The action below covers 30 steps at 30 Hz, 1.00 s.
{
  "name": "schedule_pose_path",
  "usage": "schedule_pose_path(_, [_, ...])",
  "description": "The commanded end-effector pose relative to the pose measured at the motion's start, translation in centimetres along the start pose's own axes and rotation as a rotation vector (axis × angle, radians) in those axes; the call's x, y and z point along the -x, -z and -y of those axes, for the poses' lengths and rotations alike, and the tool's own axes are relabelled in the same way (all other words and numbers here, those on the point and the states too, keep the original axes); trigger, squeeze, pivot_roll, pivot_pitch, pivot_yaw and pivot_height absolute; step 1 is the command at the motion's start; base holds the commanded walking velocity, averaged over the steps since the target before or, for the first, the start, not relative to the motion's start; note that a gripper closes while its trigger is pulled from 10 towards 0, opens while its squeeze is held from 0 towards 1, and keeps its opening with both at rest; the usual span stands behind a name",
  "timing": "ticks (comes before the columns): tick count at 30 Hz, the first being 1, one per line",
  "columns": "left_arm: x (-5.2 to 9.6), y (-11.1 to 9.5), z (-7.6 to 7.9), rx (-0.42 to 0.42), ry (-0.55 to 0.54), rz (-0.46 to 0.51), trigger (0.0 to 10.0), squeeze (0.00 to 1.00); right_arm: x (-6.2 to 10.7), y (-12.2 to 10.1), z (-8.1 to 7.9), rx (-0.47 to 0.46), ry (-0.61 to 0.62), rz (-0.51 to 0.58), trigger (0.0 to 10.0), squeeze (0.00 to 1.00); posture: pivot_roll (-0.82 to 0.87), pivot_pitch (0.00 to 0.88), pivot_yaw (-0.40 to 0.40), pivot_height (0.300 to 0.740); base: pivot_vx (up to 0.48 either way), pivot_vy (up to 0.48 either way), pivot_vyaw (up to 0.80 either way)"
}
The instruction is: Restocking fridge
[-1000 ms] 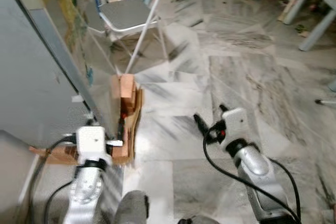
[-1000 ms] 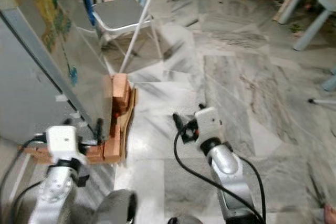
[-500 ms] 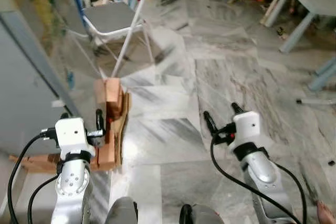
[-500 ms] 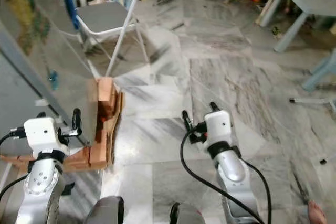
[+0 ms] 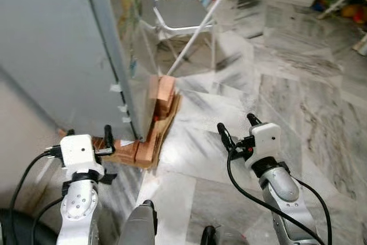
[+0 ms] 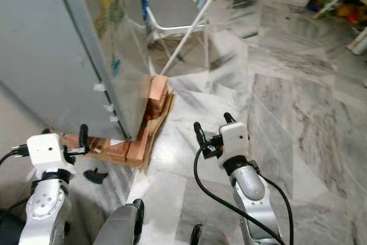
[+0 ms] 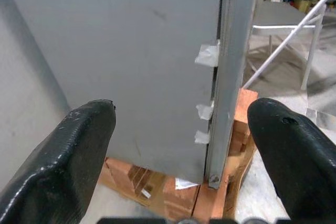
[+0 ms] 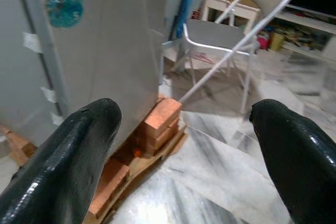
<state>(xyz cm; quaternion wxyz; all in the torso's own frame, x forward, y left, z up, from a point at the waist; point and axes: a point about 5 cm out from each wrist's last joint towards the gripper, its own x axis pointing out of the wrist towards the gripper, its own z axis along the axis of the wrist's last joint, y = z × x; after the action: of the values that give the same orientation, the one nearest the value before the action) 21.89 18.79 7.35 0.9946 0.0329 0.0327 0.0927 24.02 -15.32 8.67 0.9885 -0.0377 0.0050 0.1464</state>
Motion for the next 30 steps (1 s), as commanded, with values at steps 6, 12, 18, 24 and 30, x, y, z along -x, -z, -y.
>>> schedule_pose_path(6, [-0.3,-1.1,-0.1,-0.029,0.025,0.05,10.0,0.0,-0.1,-0.2,0.5,-0.02,0.005,0.02,10.0,0.0,0.11,0.118,-0.044,0.74,0.441,0.0,0.0])
schedule_pose_path(12, [0.4,-0.8,-0.9,-0.046,0.018,0.044,10.0,0.0,0.2,-0.8,0.8,-0.023,0.024,0.04,10.0,0.0,0.11,0.126,-0.045,0.74,0.48,0.0,0.0])
schedule_pose_path(18, [1.2,-0.2,-0.7,-0.046,0.036,0.02,10.0,0.0,0.4,-0.6,1.0,-0.013,0.043,0.032,10.0,0.0,0.11,0.127,-0.043,0.74,0.48,0.0,0.0])
schedule_pose_path(24, [2.4,0.1,-0.8,-0.038,0.048,-0.003,10.0,0.0,0.5,-0.2,1.3,-0.016,0.077,0.017,10.0,0.0,0.11,0.128,-0.041,0.74,0.053,0.0,0.0])
schedule_pose_path(30, [3.2,0.6,-1.6,-0.048,0.022,-0.028,10.0,0.0,0.6,0.2,1.4,-0.02,0.084,0.003,10.0,0.0,0.11,0.132,-0.048,0.74,0.0,0.0,0.0])
